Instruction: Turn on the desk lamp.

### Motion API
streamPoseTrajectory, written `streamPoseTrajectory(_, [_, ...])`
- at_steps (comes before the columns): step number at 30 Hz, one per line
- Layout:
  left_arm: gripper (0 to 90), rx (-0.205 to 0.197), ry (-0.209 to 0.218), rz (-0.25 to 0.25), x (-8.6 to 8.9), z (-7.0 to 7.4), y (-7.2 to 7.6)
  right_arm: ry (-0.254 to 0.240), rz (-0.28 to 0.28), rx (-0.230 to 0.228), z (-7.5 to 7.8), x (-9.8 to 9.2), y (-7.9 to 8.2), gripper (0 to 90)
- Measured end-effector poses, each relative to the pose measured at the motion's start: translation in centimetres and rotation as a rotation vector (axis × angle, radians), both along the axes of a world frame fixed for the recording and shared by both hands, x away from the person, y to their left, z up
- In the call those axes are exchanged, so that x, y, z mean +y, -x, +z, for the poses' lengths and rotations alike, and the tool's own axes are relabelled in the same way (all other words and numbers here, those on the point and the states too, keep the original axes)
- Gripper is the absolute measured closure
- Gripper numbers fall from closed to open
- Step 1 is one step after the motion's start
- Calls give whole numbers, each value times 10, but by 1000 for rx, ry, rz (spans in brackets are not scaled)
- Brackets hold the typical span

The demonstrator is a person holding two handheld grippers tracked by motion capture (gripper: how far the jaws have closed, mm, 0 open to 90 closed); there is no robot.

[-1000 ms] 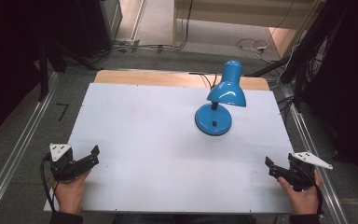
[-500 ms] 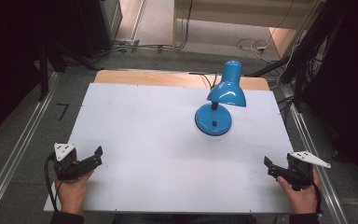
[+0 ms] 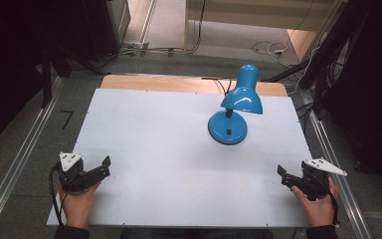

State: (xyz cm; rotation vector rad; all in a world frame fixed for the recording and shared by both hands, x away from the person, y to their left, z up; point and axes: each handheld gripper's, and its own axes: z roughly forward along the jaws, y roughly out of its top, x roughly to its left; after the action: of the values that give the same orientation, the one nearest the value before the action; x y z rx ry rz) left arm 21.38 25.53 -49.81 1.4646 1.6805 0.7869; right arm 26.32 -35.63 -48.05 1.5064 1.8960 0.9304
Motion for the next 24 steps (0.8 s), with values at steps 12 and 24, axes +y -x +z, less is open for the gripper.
streamPoseTrajectory(12, [83,7,-3,-7,-1,-1,-1,-7,22,-2,0,7,-4,97])
streamPoseTrajectory(24, [83,11,-5,-7,-2,-2,-2,-18,34,-8,0,12,-12,100])
